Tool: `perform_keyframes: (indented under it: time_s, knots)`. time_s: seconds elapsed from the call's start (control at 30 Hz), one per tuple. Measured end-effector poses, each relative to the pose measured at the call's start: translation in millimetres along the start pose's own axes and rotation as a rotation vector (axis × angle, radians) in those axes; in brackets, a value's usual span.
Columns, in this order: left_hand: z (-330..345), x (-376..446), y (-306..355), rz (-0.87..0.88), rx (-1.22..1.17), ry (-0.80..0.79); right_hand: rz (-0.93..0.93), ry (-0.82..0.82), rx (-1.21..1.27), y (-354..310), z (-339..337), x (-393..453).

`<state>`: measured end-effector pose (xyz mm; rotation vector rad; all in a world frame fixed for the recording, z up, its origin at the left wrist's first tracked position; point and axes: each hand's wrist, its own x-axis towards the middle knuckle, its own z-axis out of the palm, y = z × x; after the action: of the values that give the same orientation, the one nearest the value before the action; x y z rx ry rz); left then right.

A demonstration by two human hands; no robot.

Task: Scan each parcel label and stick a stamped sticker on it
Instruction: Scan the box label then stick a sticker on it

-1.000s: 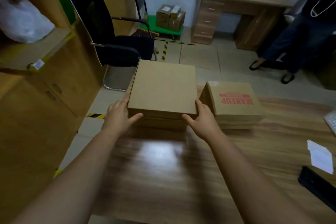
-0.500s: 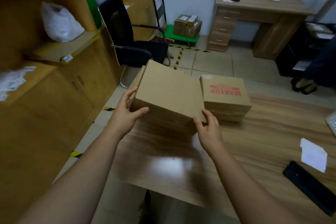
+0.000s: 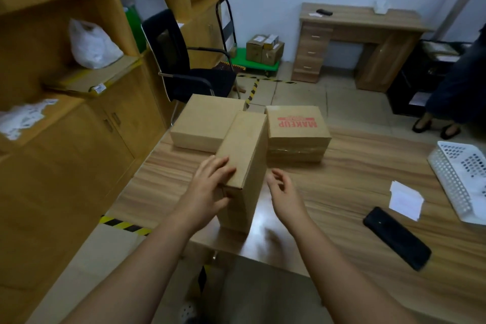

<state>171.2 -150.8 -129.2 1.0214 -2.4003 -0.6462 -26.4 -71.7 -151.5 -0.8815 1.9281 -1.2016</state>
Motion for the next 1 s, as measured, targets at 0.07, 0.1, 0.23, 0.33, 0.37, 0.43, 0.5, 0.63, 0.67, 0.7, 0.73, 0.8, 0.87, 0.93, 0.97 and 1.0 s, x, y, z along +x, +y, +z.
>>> perform_keyframes:
  time_s: [0.07, 0.1, 0.23, 0.33, 0.37, 0.43, 0.5, 0.63, 0.67, 0.7, 0.73, 0.8, 0.87, 0.93, 0.97, 1.0]
  knots:
    - [8, 0, 11, -0.078, -0.089, 0.034, -0.134, 0.02, 0.014, -28, -9, -2]
    - [11, 0, 16, -0.135, -0.158, 0.034, -0.182, 0.013, -0.019, -38, -11, -3]
    - [13, 3, 26, -0.245, -0.308, 0.056, -0.214, -0.074, -0.14, -50, -8, -4]
    - [10, 3, 35, -0.246, -0.324, 0.036, -0.175, -0.089, -0.137, -43, -6, -9]
    - [11, 3, 37, -0.231, -0.322, 0.02, -0.159, -0.079, -0.12, -40, -10, -10]
    - [13, 6, 39, -0.187, -0.306, -0.039, -0.106, -0.047, -0.061, -33, -25, -14]
    - [18, 11, 38, -0.146, -0.277, -0.119, -0.018, 0.022, -0.01, -25, -45, -18]
    - [40, 19, 34, -0.004, -0.26, -0.206, 0.123, 0.187, -0.019, -16, -82, -19]
    - [50, 22, 32, -0.001, -0.217, -0.238, 0.124, 0.201, -0.028, -13, -88, -16]
    - [61, 25, 30, -0.008, -0.15, -0.272, 0.117, 0.195, -0.053, -10, -91, -14]
    - [72, 28, 28, -0.026, -0.066, -0.311, 0.117, 0.173, -0.106, -5, -93, -13]
    - [94, 30, 24, -0.086, 0.084, -0.408, 0.149, 0.143, -0.21, 11, -93, -11]
    - [111, 28, 21, -0.135, 0.14, -0.477, 0.182, 0.146, -0.249, 32, -94, -11]
    - [125, 25, 20, -0.118, 0.229, -0.521, 0.209, 0.138, -0.29, 53, -94, -11]
    - [132, 24, 20, -0.097, 0.278, -0.525, 0.214, 0.12, -0.33, 64, -94, -10]
    - [137, 23, 22, -0.085, 0.319, -0.515, 0.213, 0.087, -0.388, 74, -93, -10]
